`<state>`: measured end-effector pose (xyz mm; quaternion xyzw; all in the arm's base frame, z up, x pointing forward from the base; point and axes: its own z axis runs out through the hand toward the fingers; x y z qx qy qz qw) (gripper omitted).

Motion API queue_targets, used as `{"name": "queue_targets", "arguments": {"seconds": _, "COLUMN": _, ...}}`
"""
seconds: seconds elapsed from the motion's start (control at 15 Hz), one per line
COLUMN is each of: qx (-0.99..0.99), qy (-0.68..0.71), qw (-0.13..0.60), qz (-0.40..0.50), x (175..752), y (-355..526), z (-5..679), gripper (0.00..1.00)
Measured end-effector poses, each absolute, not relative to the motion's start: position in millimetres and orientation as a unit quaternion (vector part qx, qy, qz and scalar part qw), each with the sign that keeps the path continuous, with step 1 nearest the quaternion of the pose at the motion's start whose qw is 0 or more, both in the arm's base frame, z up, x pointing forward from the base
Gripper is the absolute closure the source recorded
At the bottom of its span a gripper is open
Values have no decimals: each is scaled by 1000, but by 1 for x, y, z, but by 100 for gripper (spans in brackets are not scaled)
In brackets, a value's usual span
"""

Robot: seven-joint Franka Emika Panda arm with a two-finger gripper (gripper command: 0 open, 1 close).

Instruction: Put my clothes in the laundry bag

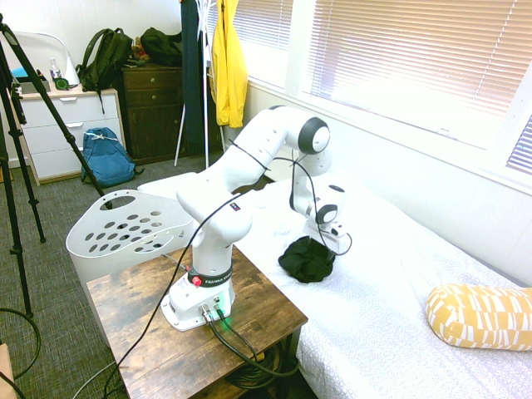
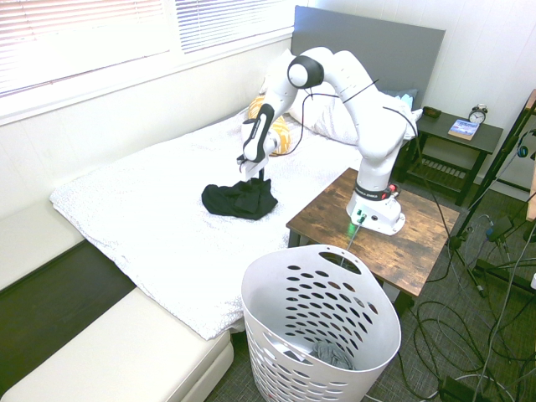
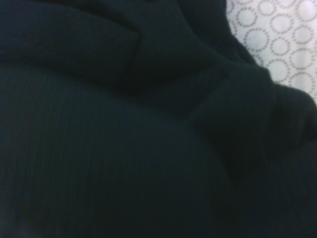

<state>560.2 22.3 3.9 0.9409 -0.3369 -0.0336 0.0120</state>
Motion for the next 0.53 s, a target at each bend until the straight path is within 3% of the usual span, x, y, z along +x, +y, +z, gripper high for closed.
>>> {"name": "queue_targets", "arguments": {"seconds": 0.07, "qx": 941, "qy": -337, "qw": 11, "qz": -38, "x": 561, "y": 17, "z": -15, "gripper": 0}}
{"name": "queue_targets", "arguments": {"seconds": 0.13, "qx": 940, "qy": -338, "qw": 10, "qz": -40, "x": 563, "y": 11, "z": -25, "gripper": 100}}
{"name": "queue_targets", "arguments": {"seconds": 0.53, "qx": 938, "qy": -344, "qw": -8, "qz": -35, "x": 571, "y": -4, "z": -22, "gripper": 100}}
